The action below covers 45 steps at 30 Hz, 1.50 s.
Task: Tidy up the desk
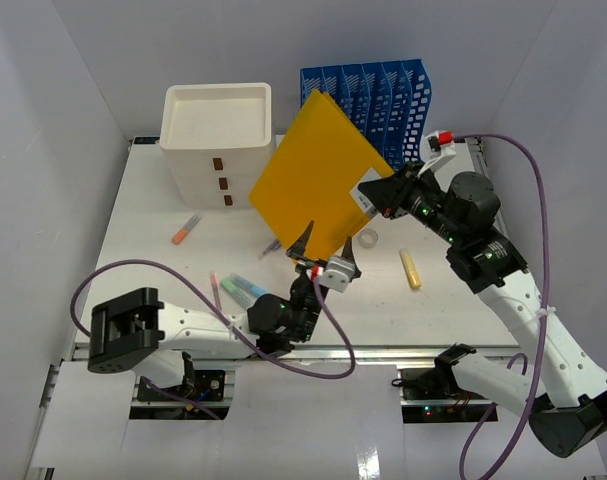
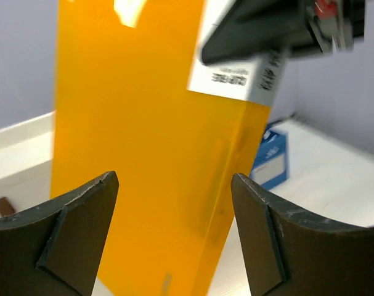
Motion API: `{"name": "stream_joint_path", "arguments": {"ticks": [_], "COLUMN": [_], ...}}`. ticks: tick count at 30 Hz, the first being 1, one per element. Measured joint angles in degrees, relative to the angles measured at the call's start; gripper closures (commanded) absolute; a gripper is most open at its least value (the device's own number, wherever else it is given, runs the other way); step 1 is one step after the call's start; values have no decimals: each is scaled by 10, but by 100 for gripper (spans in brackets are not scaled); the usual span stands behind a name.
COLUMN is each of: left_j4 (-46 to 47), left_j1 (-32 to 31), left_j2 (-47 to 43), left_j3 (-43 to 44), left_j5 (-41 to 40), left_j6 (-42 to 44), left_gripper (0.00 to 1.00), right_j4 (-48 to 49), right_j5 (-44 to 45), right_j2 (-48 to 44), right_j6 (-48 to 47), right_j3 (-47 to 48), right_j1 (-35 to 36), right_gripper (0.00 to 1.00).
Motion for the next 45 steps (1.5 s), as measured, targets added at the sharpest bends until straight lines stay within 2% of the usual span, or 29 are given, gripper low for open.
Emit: {"name": "stream_joint_path", "arguments": {"ticks": [3, 5, 11, 15, 21, 28, 35, 45], "left_j4": [-8, -48, -270, -405, -581, -716, -781, -814], "left_j1": [-4, -5, -8, -8, -8, -8, -8, -8], "left_j2": [-78, -140, -352, -433, -484, -530, -541, -558], "left_j3": [-23, -34, -55, -56, -68, -76, -80, -103], "left_j5": [-3, -3, 47, 56, 58, 58, 60, 62], "left_j6": [-77, -130, -326, -435, -547, -630, -683, -719], "left_gripper": [17, 18, 19, 18, 16, 13, 11, 11], "right_j4": [4, 8, 8, 7, 3, -5, -5, -10], "right_j5": [-2, -2, -35, -53, -63, -50, -29, -7], "right_j2": [2, 5, 26, 47, 81, 86, 105, 118], "right_j6": [-31, -51, -104, -136, -194, -259, -294, -315], "right_j3": [31, 50, 110, 148, 207, 226, 226, 224], "right_j1": [-23, -44, -113, -157, -201, -216, -221, -230], "right_gripper": [92, 92, 92, 92, 92, 92, 92, 92]}}
